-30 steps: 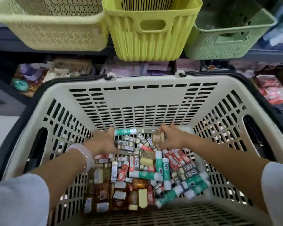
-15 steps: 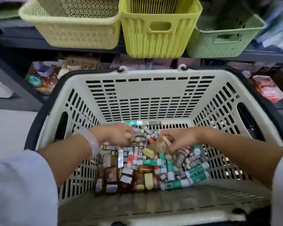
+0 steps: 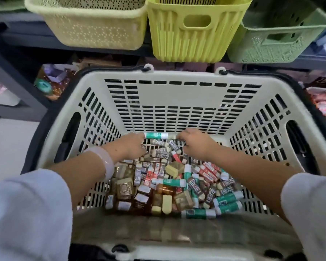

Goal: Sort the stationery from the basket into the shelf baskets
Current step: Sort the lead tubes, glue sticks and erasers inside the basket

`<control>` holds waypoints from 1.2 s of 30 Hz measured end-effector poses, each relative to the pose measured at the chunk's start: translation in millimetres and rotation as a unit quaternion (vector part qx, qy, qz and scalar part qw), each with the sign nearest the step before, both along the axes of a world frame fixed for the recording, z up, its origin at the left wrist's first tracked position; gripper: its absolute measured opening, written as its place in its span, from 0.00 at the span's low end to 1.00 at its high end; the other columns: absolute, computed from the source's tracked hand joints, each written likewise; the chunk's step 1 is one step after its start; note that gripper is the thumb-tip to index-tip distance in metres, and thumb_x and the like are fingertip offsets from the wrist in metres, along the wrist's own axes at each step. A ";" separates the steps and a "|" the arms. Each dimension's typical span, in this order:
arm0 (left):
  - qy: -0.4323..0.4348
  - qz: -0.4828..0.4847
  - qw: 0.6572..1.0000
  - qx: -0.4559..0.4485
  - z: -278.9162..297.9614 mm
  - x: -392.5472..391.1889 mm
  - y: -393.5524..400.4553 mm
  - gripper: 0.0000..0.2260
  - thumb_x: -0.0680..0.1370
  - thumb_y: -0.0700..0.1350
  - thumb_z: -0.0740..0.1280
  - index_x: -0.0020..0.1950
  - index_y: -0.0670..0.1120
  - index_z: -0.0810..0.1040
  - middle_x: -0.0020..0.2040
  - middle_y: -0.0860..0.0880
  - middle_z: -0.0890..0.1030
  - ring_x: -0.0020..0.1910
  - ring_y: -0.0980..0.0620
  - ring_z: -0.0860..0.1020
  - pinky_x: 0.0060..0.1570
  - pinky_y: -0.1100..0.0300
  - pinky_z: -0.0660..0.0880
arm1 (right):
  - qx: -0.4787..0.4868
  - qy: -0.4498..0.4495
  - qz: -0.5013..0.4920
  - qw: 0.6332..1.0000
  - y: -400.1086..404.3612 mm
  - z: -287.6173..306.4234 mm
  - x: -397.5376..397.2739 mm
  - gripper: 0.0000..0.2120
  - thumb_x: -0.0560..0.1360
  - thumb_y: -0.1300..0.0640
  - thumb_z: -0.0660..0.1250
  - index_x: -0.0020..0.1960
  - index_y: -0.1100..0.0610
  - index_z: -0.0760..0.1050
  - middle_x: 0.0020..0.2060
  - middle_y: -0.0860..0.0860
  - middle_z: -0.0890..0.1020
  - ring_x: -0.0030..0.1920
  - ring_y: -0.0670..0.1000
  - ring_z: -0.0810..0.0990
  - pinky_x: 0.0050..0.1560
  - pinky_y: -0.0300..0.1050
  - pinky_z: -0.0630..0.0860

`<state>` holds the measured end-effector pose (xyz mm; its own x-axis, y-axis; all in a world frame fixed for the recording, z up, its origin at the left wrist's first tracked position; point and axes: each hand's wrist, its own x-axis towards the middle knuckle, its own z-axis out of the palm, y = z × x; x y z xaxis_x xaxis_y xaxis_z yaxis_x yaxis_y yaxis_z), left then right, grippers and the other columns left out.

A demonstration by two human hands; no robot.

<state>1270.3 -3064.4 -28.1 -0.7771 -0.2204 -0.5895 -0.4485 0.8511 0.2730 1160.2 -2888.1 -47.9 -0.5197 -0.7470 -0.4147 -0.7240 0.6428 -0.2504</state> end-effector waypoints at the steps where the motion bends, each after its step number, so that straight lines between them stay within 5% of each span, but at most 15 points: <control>1: 0.019 -0.023 1.000 -0.007 -3.5 -7.4 -1.7 0.24 0.78 0.44 0.61 0.73 0.46 0.58 0.68 0.42 0.67 0.44 0.52 0.73 0.37 0.64 0.70 | 0.010 0.002 0.006 1.000 -1.8 -4.8 1.1 0.26 0.74 0.62 0.60 0.72 0.55 0.61 0.66 0.56 0.67 0.66 0.56 0.65 0.64 0.51 0.69; 5: 0.051 -0.129 0.988 -0.062 -24.0 -31.2 6.5 0.24 0.77 0.46 0.63 0.71 0.45 0.61 0.66 0.43 0.68 0.60 0.47 0.70 0.58 0.56 0.70 | 0.047 0.012 -0.004 0.999 -1.5 -18.0 1.8 0.30 0.75 0.52 0.63 0.74 0.55 0.55 0.66 0.57 0.63 0.65 0.57 0.63 0.62 0.53 0.70; 8: 0.059 -0.140 0.986 -0.074 -37.7 -42.1 11.9 0.28 0.74 0.48 0.66 0.71 0.47 0.60 0.63 0.45 0.69 0.62 0.47 0.66 0.62 0.52 0.65 | 0.063 0.017 -0.022 0.998 -5.7 -20.8 -1.1 0.28 0.75 0.48 0.62 0.71 0.57 0.58 0.63 0.57 0.65 0.64 0.57 0.62 0.61 0.53 0.69; 15: 0.081 -0.052 0.995 0.000 -54.7 -57.0 11.1 0.19 0.70 0.48 0.71 0.51 0.49 0.62 0.47 0.49 0.71 0.47 0.50 0.66 0.40 0.58 0.63 | 0.033 0.024 -0.057 0.998 -19.5 -27.3 -3.0 0.30 0.72 0.46 0.65 0.70 0.53 0.59 0.67 0.55 0.61 0.67 0.57 0.60 0.62 0.57 0.67; 21: 0.048 -0.060 0.997 0.031 -57.4 -54.1 14.5 0.22 0.71 0.51 0.70 0.60 0.47 0.66 0.49 0.49 0.74 0.45 0.49 0.73 0.39 0.59 0.68 | 0.091 -0.032 -0.002 0.995 -11.5 -29.9 -21.8 0.25 0.71 0.40 0.64 0.64 0.47 0.64 0.61 0.54 0.69 0.63 0.57 0.65 0.62 0.57 0.61; 26: 0.039 -0.080 0.994 0.069 -54.2 -56.3 18.6 0.17 0.72 0.50 0.71 0.55 0.45 0.70 0.45 0.50 0.72 0.43 0.51 0.72 0.38 0.61 0.67 | 0.072 -0.104 0.007 0.992 -4.1 -31.9 -29.8 0.20 0.69 0.43 0.68 0.55 0.47 0.65 0.50 0.51 0.66 0.54 0.54 0.65 0.53 0.49 0.67; 30: 0.042 -0.116 0.991 0.057 -53.1 -53.6 21.6 0.06 0.75 0.45 0.66 0.45 0.47 0.69 0.37 0.52 0.70 0.40 0.50 0.72 0.33 0.60 0.64 | 0.033 -0.209 -0.020 0.977 -0.3 -27.2 -29.4 0.15 0.72 0.51 0.69 0.50 0.51 0.63 0.39 0.47 0.71 0.39 0.49 0.70 0.35 0.41 0.66; 36: 0.044 -0.116 0.988 0.097 -28.4 -53.1 16.1 0.05 0.77 0.41 0.64 0.47 0.47 0.68 0.40 0.52 0.72 0.39 0.52 0.71 0.31 0.65 0.63 | 0.005 -0.270 -0.030 0.962 5.5 -5.7 -23.9 0.09 0.74 0.60 0.66 0.49 0.53 0.67 0.52 0.52 0.74 0.43 0.49 0.75 0.41 0.38 0.73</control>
